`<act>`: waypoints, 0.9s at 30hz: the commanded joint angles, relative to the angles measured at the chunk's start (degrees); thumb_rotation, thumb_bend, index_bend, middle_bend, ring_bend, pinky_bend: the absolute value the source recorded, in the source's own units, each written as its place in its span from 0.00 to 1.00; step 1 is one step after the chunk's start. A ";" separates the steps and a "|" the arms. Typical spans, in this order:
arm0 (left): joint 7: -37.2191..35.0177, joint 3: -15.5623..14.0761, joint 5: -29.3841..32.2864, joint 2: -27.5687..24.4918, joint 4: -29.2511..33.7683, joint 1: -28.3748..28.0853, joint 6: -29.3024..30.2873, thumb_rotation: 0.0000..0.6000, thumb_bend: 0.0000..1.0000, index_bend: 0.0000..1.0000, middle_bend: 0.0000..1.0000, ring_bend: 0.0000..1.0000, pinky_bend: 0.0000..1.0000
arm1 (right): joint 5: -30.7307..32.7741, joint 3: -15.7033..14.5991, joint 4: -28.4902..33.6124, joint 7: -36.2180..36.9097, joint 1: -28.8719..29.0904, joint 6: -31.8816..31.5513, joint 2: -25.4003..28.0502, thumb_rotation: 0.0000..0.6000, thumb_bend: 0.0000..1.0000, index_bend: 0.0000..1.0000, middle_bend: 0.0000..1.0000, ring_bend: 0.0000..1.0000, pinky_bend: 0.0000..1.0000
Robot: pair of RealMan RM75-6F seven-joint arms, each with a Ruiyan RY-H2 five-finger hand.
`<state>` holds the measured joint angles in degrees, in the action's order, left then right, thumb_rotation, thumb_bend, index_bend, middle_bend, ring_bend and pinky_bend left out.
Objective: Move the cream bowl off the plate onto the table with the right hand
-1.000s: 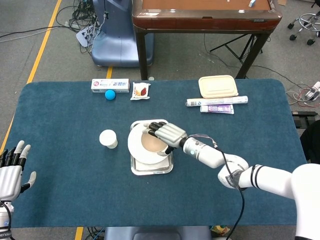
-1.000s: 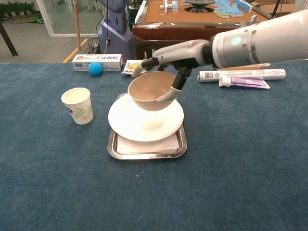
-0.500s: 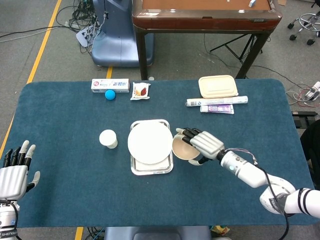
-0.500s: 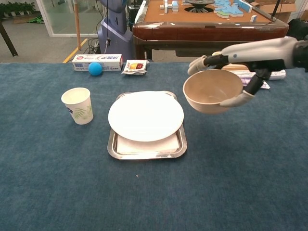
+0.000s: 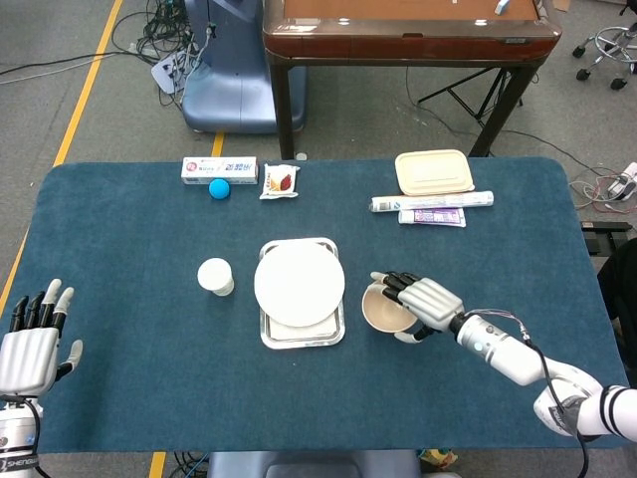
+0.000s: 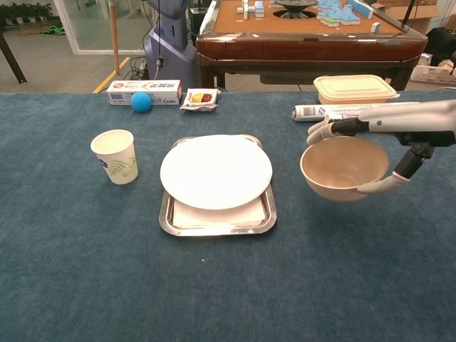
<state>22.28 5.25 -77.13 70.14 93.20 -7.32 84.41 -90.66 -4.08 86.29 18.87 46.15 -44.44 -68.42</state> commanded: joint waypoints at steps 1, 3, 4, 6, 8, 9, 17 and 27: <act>-0.06 0.06 0.17 -0.01 -0.12 0.01 -0.02 1.00 0.36 0.00 0.00 0.00 0.00 | -0.76 -0.44 -2.36 1.47 0.03 0.55 -1.99 1.00 0.40 0.00 0.00 0.00 0.11; -0.05 0.18 0.49 0.02 -0.20 -0.02 -0.11 1.00 0.36 0.00 0.00 0.00 0.00 | -1.16 -0.63 -3.53 2.40 0.14 0.73 -2.85 1.00 0.40 0.00 0.00 0.00 0.11; -0.03 0.18 0.55 0.02 -0.23 -0.04 -0.17 1.00 0.36 0.00 0.00 0.00 0.00 | -1.41 -0.74 -4.43 2.83 0.24 0.89 -3.43 1.00 0.40 0.00 0.00 0.00 0.11; -0.12 0.17 0.47 -0.02 -0.14 -0.01 -0.05 1.00 0.36 0.00 0.00 0.00 0.00 | -1.66 -0.90 -5.67 3.43 0.40 1.22 -4.32 1.00 0.40 0.00 0.00 0.00 0.11; -0.18 0.10 0.26 -0.08 0.00 0.10 0.22 1.00 0.36 0.00 0.00 0.00 0.00 | -1.93 -1.06 -6.76 4.26 0.65 1.61 -5.17 1.00 0.40 0.00 0.00 0.00 0.11; -0.24 0.08 0.22 -0.10 0.02 0.13 0.28 1.00 0.36 0.00 0.00 0.00 0.00 | -2.09 -1.12 -7.14 4.53 0.72 1.64 -5.46 1.00 0.40 0.00 0.00 0.00 0.11; -0.34 0.28 0.24 -0.05 -0.06 0.26 0.83 1.00 0.36 0.00 0.00 0.00 0.00 | -2.57 -2.56 -6.83 4.74 1.42 3.67 -4.55 1.00 0.33 0.00 0.00 0.00 0.11; 0.19 0.24 0.19 0.41 -0.44 0.14 0.84 1.00 0.36 0.00 0.00 0.00 0.00 | 0.82 -2.65 2.18 -2.07 0.61 4.48 3.49 1.00 0.17 0.00 0.00 0.00 0.04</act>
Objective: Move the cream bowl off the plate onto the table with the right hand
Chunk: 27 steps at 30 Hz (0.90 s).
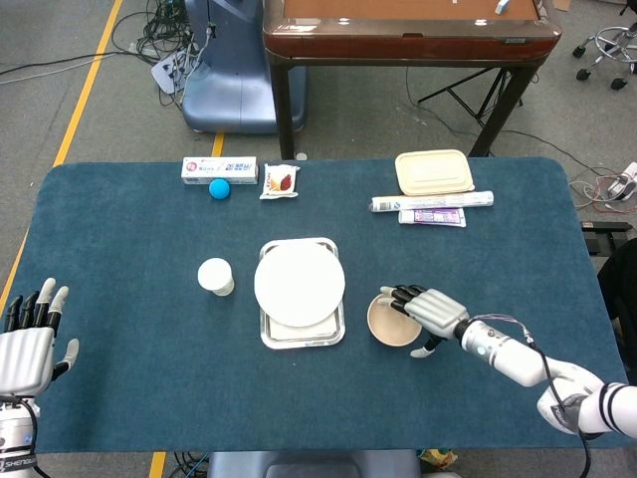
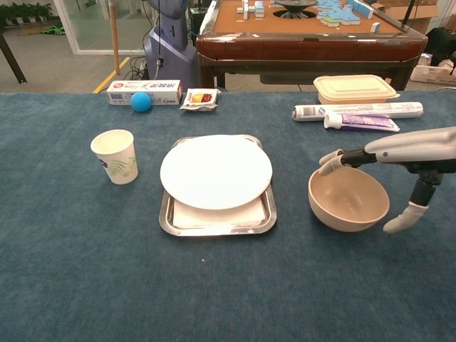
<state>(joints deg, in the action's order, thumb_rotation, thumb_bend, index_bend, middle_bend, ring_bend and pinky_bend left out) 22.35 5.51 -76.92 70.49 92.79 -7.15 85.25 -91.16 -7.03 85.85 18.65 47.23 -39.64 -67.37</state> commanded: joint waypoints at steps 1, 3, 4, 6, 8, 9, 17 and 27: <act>0.27 -0.04 0.01 0.13 -0.07 -0.03 -0.01 1.00 0.36 0.00 0.00 0.00 0.00 | 1.68 0.51 3.50 -2.41 -0.55 -0.50 3.25 1.00 0.16 0.00 0.00 0.00 0.03; 0.47 -0.06 0.07 0.24 -0.11 -0.06 -0.05 1.00 0.36 0.00 0.00 0.00 0.00 | 2.47 1.01 5.42 -3.48 -0.68 -0.78 5.01 1.00 0.16 0.00 0.00 0.00 0.02; 0.65 -0.07 0.01 0.26 0.02 -0.06 0.02 1.00 0.36 0.00 0.00 0.00 0.00 | 2.78 1.23 6.26 -3.73 -0.72 -0.90 5.74 1.00 0.16 0.00 0.00 0.00 0.01; 0.69 -0.07 0.00 0.25 0.04 -0.05 0.06 1.00 0.36 0.00 0.00 0.00 0.00 | 3.06 1.73 8.01 -3.96 -1.01 -1.69 7.21 1.00 0.16 0.00 0.00 0.00 0.01; 0.54 -0.06 0.04 0.24 -0.04 -0.04 0.04 1.00 0.36 0.00 0.00 0.00 0.00 | 2.86 1.97 9.22 -4.57 -1.58 -2.89 8.45 1.00 0.16 0.00 0.00 0.00 0.01; 0.54 -0.05 0.03 0.24 -0.06 -0.05 0.03 1.00 0.36 0.00 0.00 0.00 0.00 | 2.85 2.03 9.62 -5.03 -1.95 -3.49 8.90 1.00 0.16 0.00 0.00 0.00 0.01; -0.49 0.04 0.64 -0.27 0.09 -0.25 -0.95 1.00 0.36 0.00 0.00 0.00 0.00 | 4.28 2.66 10.28 -21.32 -10.91 -17.58 8.21 1.00 0.25 0.00 0.00 0.00 0.01; -1.38 -0.02 1.55 -1.08 0.31 -1.22 -3.51 1.00 0.36 0.00 0.00 0.00 0.00 | 4.18 3.05 5.73 -32.02 -24.86 -37.90 0.91 1.00 0.25 0.00 0.00 0.00 0.01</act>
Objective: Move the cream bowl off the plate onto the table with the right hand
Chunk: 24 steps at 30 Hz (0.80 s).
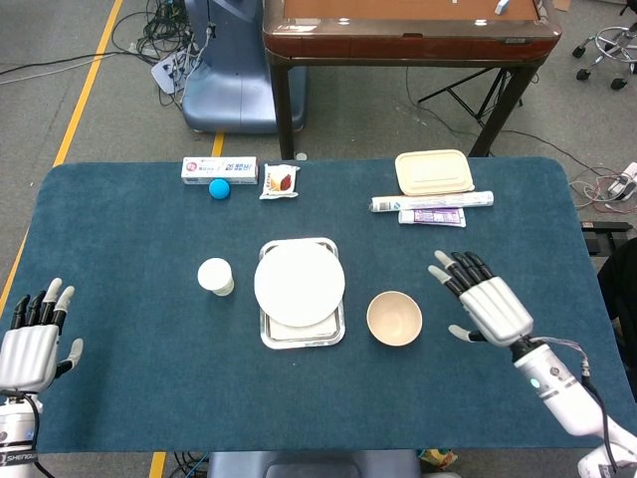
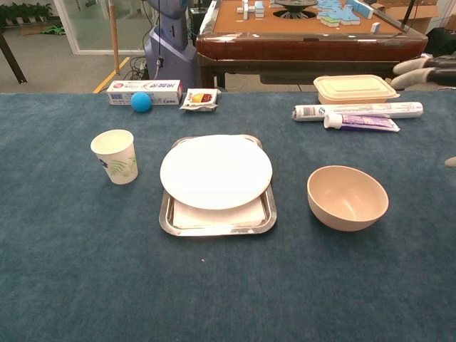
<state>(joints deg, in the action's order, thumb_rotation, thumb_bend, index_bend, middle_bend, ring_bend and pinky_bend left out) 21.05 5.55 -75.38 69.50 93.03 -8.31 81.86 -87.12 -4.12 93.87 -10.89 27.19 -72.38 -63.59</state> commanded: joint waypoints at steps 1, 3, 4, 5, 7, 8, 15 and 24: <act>-0.16 -0.13 0.04 -0.16 0.13 -0.10 -0.29 1.00 0.36 0.00 0.00 0.00 0.00 | 0.20 0.24 -2.96 -1.92 -5.89 -6.39 -3.32 1.00 0.25 0.00 0.00 0.00 0.01; -0.33 -0.18 0.07 -0.28 0.21 -0.16 -0.47 1.00 0.36 0.00 0.00 0.00 0.00 | 0.14 0.43 -4.02 -0.59 -7.18 -7.84 -3.86 1.00 0.25 0.00 0.00 0.00 0.01; -0.42 -0.19 0.10 -0.34 0.31 -0.20 -0.56 1.00 0.36 0.00 0.00 0.00 0.00 | 0.13 0.56 -4.62 0.08 -7.68 -8.36 -4.14 1.00 0.25 0.00 0.00 0.00 0.01; -0.53 -0.20 0.13 -0.41 0.38 -0.25 -0.68 1.00 0.36 0.00 0.00 0.00 0.00 | 0.13 0.69 -5.41 0.90 -8.21 -8.74 -4.46 1.00 0.25 0.00 0.00 0.00 0.01; -0.64 -0.23 0.26 -0.51 0.49 -0.33 -0.92 1.00 0.36 0.00 0.00 0.00 0.00 | 0.26 1.00 -6.53 1.51 -8.72 -8.92 -4.97 1.00 0.25 0.00 0.00 0.00 0.01; -0.67 -0.23 0.29 -0.58 0.59 -0.38 -0.99 1.00 0.36 0.00 0.00 0.00 0.00 | 0.27 1.10 -6.93 1.43 -8.85 -8.64 -5.08 1.00 0.25 0.00 0.00 0.00 0.01; -1.17 -0.55 -0.50 -1.02 1.15 -0.19 -0.38 1.00 0.36 0.00 0.00 0.00 0.00 | -0.24 2.14 -7.19 2.29 -9.31 -8.06 -5.20 1.00 0.25 0.00 0.00 0.00 0.01; -1.68 -0.97 -1.40 -1.30 0.80 0.03 0.10 1.00 0.36 0.00 0.00 0.00 0.00 | -1.12 3.08 -5.75 2.61 -10.67 -9.07 -4.23 1.00 0.25 0.00 0.00 0.00 0.01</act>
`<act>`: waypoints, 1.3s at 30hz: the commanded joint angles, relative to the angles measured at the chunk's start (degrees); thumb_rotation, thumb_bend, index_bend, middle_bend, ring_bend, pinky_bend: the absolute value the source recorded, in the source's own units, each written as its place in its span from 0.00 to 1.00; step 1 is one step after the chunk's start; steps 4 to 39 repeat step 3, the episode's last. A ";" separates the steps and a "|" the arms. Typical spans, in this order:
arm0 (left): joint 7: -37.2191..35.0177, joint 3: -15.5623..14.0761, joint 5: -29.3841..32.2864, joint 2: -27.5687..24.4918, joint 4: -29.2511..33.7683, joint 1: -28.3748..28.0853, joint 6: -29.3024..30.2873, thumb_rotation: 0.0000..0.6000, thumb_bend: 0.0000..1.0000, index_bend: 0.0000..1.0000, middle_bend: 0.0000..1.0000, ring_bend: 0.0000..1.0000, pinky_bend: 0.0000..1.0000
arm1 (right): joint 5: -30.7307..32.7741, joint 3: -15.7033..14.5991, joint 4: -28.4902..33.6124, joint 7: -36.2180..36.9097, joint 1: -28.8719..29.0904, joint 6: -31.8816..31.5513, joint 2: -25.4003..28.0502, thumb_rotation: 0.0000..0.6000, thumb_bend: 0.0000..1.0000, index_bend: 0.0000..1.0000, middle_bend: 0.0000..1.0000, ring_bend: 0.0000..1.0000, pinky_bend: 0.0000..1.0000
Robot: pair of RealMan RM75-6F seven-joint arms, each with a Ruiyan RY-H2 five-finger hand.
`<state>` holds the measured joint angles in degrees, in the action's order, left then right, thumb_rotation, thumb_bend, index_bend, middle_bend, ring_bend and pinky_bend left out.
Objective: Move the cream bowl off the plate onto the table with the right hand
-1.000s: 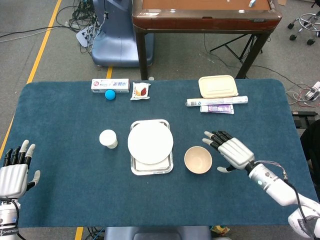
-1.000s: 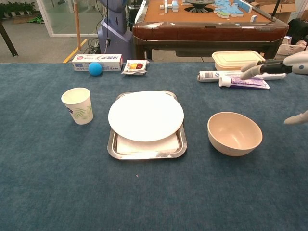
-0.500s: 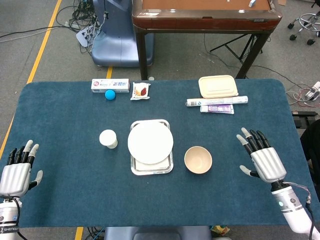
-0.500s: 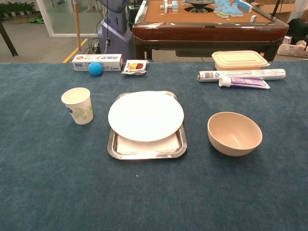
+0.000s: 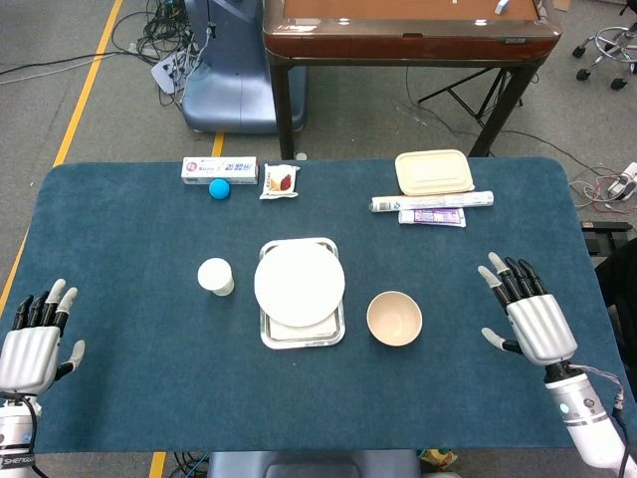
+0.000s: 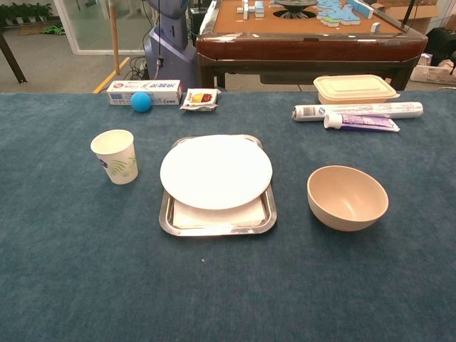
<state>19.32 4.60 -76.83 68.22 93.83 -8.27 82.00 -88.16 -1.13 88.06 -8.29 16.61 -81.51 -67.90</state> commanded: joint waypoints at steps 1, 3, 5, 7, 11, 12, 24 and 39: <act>0.03 -0.02 0.06 -0.02 -0.03 0.03 0.03 1.00 0.36 0.00 0.00 0.00 0.00 | -0.13 0.16 0.07 -0.04 -0.12 0.18 0.12 1.00 0.25 0.00 0.00 0.00 0.01; -0.05 -0.07 -0.12 -0.01 -0.04 0.14 0.30 1.00 0.36 0.00 0.00 0.00 0.00 | -0.25 0.29 0.10 -0.14 -0.18 0.51 0.14 1.00 0.25 0.00 0.00 0.00 0.01; -0.05 -0.07 -0.12 -0.01 -0.04 0.14 0.30 1.00 0.36 0.00 0.00 0.00 0.00 | -0.25 0.29 0.10 -0.14 -0.18 0.51 0.14 1.00 0.25 0.00 0.00 0.00 0.01; -0.05 -0.07 -0.12 -0.01 -0.04 0.14 0.30 1.00 0.36 0.00 0.00 0.00 0.00 | -0.25 0.29 0.10 -0.14 -0.18 0.51 0.14 1.00 0.25 0.00 0.00 0.00 0.01; -0.05 -0.07 -0.12 -0.01 -0.04 0.14 0.30 1.00 0.36 0.00 0.00 0.00 0.00 | -0.25 0.29 0.10 -0.14 -0.18 0.51 0.14 1.00 0.25 0.00 0.00 0.00 0.01; -0.05 -0.07 -0.12 -0.01 -0.04 0.14 0.30 1.00 0.36 0.00 0.00 0.00 0.00 | -0.25 0.29 0.10 -0.14 -0.18 0.51 0.14 1.00 0.25 0.00 0.00 0.00 0.01; -0.05 -0.07 -0.12 -0.01 -0.04 0.14 0.30 1.00 0.36 0.00 0.00 0.00 0.00 | -0.25 0.29 0.10 -0.14 -0.18 0.51 0.14 1.00 0.25 0.00 0.00 0.00 0.01; -0.05 -0.07 -0.12 -0.01 -0.04 0.14 0.30 1.00 0.36 0.00 0.00 0.00 0.00 | -0.25 0.29 0.10 -0.14 -0.18 0.51 0.14 1.00 0.25 0.00 0.00 0.00 0.01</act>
